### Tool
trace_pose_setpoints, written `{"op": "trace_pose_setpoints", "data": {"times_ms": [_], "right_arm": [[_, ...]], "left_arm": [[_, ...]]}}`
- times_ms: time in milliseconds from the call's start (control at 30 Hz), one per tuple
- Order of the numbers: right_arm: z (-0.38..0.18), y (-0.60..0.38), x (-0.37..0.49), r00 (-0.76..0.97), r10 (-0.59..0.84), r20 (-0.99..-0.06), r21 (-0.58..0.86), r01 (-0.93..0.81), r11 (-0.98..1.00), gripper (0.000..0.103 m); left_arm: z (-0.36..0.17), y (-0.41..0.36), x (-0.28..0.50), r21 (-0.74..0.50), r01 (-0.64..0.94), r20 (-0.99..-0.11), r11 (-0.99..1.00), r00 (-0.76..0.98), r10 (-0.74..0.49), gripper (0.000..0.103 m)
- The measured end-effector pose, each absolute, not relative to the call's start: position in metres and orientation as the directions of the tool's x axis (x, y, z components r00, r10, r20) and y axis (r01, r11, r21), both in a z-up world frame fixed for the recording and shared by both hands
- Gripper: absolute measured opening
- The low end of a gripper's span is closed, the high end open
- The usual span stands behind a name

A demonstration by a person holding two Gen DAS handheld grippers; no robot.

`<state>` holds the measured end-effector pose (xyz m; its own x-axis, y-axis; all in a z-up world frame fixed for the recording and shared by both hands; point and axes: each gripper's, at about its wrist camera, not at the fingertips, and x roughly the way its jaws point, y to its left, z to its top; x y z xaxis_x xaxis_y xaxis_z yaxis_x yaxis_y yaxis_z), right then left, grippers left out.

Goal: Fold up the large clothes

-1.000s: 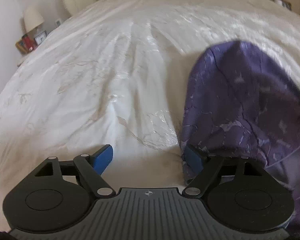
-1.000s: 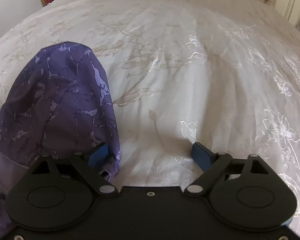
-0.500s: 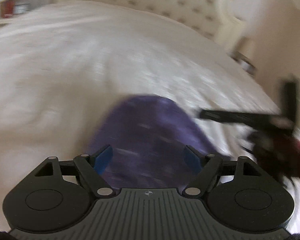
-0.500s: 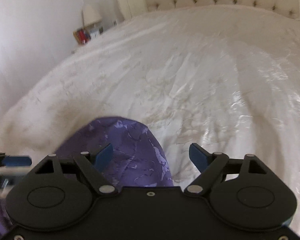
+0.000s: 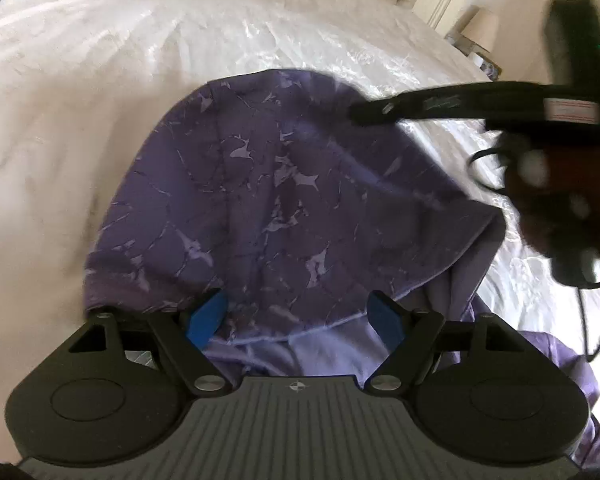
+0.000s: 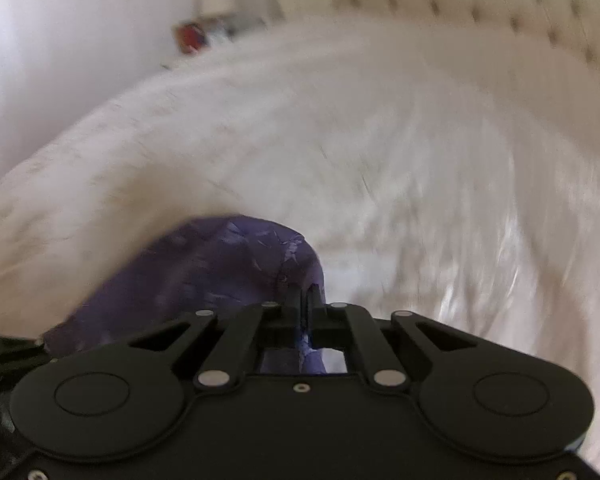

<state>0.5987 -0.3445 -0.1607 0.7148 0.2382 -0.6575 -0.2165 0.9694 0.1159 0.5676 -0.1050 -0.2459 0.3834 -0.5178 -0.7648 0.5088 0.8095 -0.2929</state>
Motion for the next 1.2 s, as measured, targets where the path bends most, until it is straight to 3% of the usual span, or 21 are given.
{"op": "trace_pose_setpoints", "data": {"times_ms": [167, 333, 467, 667, 767, 867, 933, 1000, 1100, 1200], "right_arm": [[-0.102, -0.319, 0.520, 0.809, 0.271, -0.521, -0.087, -0.366, 0.927, 0.008], [-0.069, -0.281, 0.412, 0.827, 0.332, -0.454, -0.367, -0.513, 0.776, 0.007], [-0.078, -0.255, 0.326, 0.792, 0.372, -0.484, -0.490, -0.597, 0.635, 0.007], [-0.137, -0.229, 0.218, 0.669, 0.350, -0.655, -0.546, -0.740, 0.393, 0.013], [-0.156, -0.228, 0.195, 0.597, 0.293, -0.747, -0.462, -0.783, 0.417, 0.012], [-0.144, -0.237, 0.202, 0.554, 0.258, -0.791, -0.258, -0.685, 0.681, 0.029], [-0.132, -0.250, 0.210, 0.562, 0.252, -0.788, -0.111, -0.532, 0.840, 0.054], [-0.124, -0.266, 0.227, 0.576, 0.248, -0.779, 0.064, -0.321, 0.945, 0.062], [-0.126, -0.286, 0.253, 0.583, 0.271, -0.766, 0.290, -0.063, 0.955, 0.061], [-0.142, -0.289, 0.269, 0.587, 0.297, -0.754, 0.428, 0.095, 0.899, 0.062]], "left_arm": [[-0.225, -0.081, 0.538, -0.278, 0.515, -0.758, 0.811, 0.400, -0.514, 0.077], [-0.209, -0.044, 0.500, -0.272, 0.504, -0.768, 0.820, 0.400, -0.501, 0.077], [-0.195, -0.011, 0.461, -0.294, 0.505, -0.764, 0.812, 0.386, -0.517, 0.077], [-0.194, 0.030, 0.389, -0.361, 0.540, -0.797, 0.760, 0.245, -0.552, 0.077], [-0.202, 0.042, 0.359, -0.380, 0.541, -0.822, 0.750, 0.174, -0.542, 0.077], [-0.199, 0.050, 0.347, -0.384, 0.521, -0.827, 0.762, 0.174, -0.535, 0.077], [-0.195, 0.054, 0.352, -0.408, 0.483, -0.809, 0.775, 0.201, -0.552, 0.077], [-0.189, 0.056, 0.355, -0.428, 0.432, -0.789, 0.794, 0.251, -0.561, 0.077], [-0.186, 0.057, 0.374, -0.441, 0.335, -0.775, 0.832, 0.324, -0.542, 0.077], [-0.193, 0.049, 0.395, -0.463, 0.250, -0.769, 0.850, 0.364, -0.526, 0.077]]}}
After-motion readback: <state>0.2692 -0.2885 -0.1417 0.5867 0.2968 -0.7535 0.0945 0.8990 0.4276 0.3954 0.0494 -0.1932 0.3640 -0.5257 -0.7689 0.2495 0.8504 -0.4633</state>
